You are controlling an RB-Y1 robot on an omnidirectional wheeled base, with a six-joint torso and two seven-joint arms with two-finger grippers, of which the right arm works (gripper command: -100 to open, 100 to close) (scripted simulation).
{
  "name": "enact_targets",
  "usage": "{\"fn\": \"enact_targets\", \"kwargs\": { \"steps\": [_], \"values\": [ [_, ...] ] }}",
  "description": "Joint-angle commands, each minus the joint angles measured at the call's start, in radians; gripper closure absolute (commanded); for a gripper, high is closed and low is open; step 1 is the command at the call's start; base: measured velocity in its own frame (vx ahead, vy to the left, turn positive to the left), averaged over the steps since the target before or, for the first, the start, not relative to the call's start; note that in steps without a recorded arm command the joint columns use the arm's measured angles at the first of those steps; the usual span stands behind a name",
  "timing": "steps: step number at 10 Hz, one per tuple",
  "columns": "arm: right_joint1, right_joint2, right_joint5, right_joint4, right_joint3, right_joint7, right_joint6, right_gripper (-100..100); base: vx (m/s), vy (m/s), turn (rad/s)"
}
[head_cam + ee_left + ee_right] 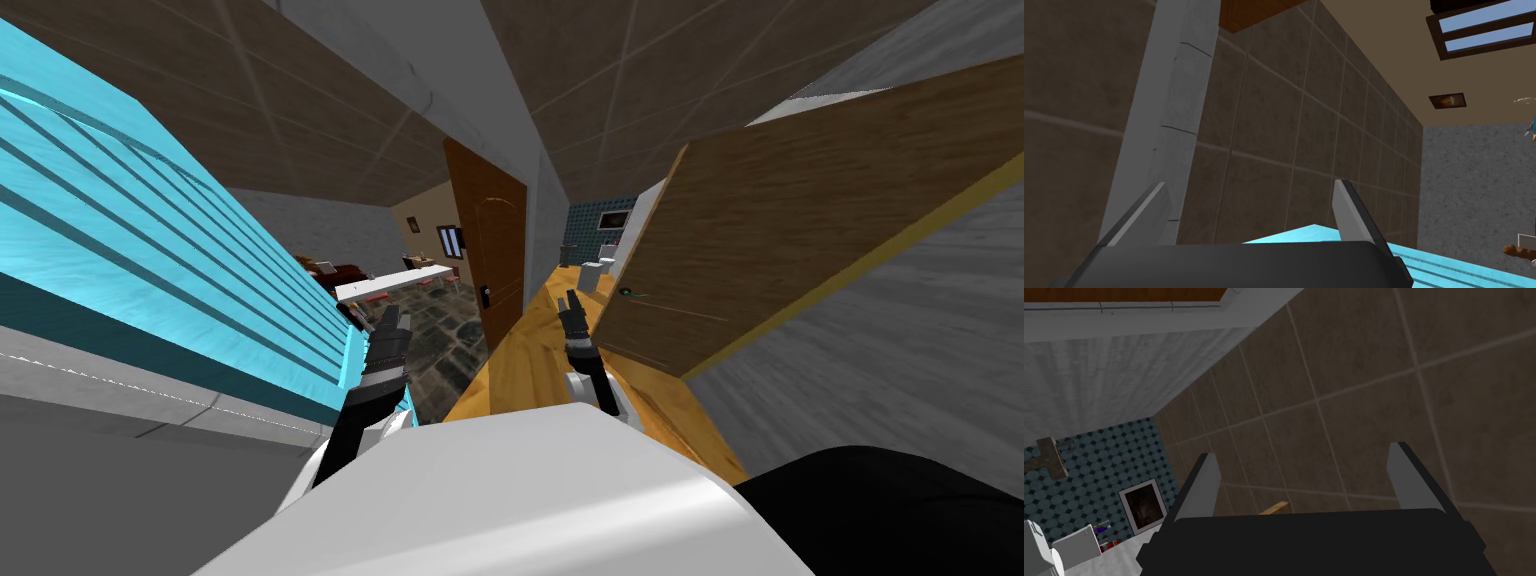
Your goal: Push the door open
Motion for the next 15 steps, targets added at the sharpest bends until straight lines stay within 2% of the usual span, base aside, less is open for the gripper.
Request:
{"fn": "enact_targets", "kwargs": {
  "steps": [1,7,15],
  "values": [
    [-0.019,-0.005,-0.004,0.042,0.01,-0.003,0.002,-100,0.09,-0.06,0.097],
    [-0.088,-0.021,-0.015,0.173,0.056,-0.013,0.033,-100,0.089,-0.064,0.112],
    [-0.188,-0.031,-0.032,0.365,0.123,-0.029,0.077,-100,0.083,-0.074,0.117]
  ]
}}
